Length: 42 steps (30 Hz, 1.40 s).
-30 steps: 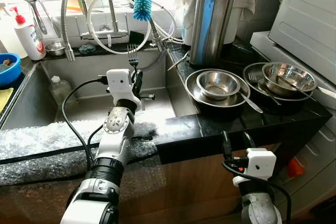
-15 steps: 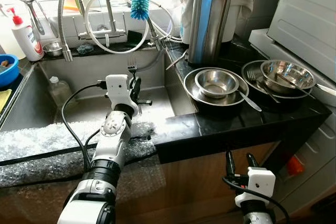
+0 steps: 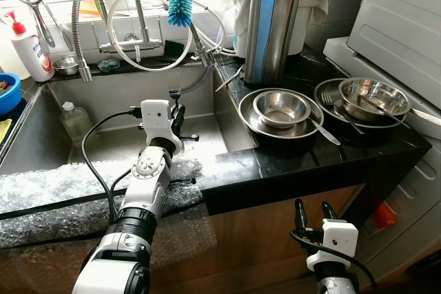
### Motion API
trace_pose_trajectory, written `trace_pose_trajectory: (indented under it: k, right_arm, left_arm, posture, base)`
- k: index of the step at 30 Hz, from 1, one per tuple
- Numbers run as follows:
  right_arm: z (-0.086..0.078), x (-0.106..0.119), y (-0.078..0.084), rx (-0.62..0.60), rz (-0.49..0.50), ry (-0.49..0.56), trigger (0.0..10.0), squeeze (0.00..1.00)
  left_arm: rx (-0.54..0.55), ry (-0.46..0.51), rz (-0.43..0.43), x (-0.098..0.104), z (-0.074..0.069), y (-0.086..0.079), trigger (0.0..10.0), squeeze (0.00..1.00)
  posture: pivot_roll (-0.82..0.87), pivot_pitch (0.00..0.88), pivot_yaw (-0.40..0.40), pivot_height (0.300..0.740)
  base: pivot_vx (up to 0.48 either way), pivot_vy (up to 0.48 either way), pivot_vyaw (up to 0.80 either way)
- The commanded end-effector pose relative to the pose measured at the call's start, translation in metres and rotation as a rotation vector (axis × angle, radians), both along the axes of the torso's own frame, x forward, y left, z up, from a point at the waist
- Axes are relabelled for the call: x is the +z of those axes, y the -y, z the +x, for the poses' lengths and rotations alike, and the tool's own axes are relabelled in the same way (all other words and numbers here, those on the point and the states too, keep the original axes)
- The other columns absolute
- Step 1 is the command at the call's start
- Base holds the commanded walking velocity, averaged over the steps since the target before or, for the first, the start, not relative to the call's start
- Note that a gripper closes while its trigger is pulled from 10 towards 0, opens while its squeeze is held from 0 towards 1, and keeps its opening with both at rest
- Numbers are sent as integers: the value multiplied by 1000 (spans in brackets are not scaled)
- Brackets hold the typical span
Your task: Kitchen organization
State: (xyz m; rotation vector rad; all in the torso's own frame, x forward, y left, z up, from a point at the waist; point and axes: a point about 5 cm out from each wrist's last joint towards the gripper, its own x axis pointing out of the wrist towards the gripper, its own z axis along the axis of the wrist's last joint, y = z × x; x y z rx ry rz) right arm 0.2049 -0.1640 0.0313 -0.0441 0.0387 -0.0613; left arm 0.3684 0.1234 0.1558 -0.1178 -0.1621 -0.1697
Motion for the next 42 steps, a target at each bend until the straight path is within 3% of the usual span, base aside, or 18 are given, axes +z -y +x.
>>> trace_pose_trajectory:
  k: [1,22,25,26,28,29,30,32,34,38,42]
  right_arm:
    - [2,1,0,0,-4,5,10000,0]
    - [6,4,-1,11,-2,20,10000,0]
    - [7,5,-2,13,-1,22,10000,0]
    - [7,5,-2,13,-1,23,10000,0]
    - [8,5,-2,14,-1,23,10000,0]
    - [8,5,-2,14,-2,24,10000,0]
    - [8,5,-2,14,-2,24,10000,0]
    - [8,5,-2,14,-2,25,10000,0]
    - [8,5,-2,15,-1,26,10000,0]
    - [8,5,-3,12,0,28,10000,0]
    - [8,5,-2,9,0,29,10000,0]
  left_arm:
    - [-14,-43,24,-7,0,2,10000,1000]
    - [-15,-29,15,-4,1,3,10000,1000]
    - [-10,2,-6,6,2,2,10000,1000]
    - [-12,53,-14,20,4,2,10000,0]
    - [-13,65,-15,24,4,1,10000,0]
    - [-10,120,-39,42,6,-1,10000,0]
    - [-10,120,-39,42,6,-1,10000,0]
    - [-8,242,-17,80,5,-11,10000,0]
    - [-1,277,-12,91,3,-18,10000,0]
    - [21,332,43,103,-9,-44,10000,0]
    - [42,339,80,101,-21,-64,10000,0]
  posture:
    - [-149,0,20,740]
    - [-146,0,19,740]
    - [-144,0,19,740]
    - [-141,0,17,740]
    - [-141,0,17,740]
    - [-139,0,19,740]
    - [-139,0,19,740]
    - [-133,0,22,740]
    - [-133,0,24,740]
    - [-138,0,33,740]
    - [-138,0,38,740]
  base:
    - [0,0,0]
    - [0,0,0]
    - [0,0,0]
    - [0,0,0]
    - [0,0,0]
    - [0,0,0]
    - [0,0,0]
    - [0,0,0]
    - [0,0,0]
    - [0,0,0]
    - [0,0,0]
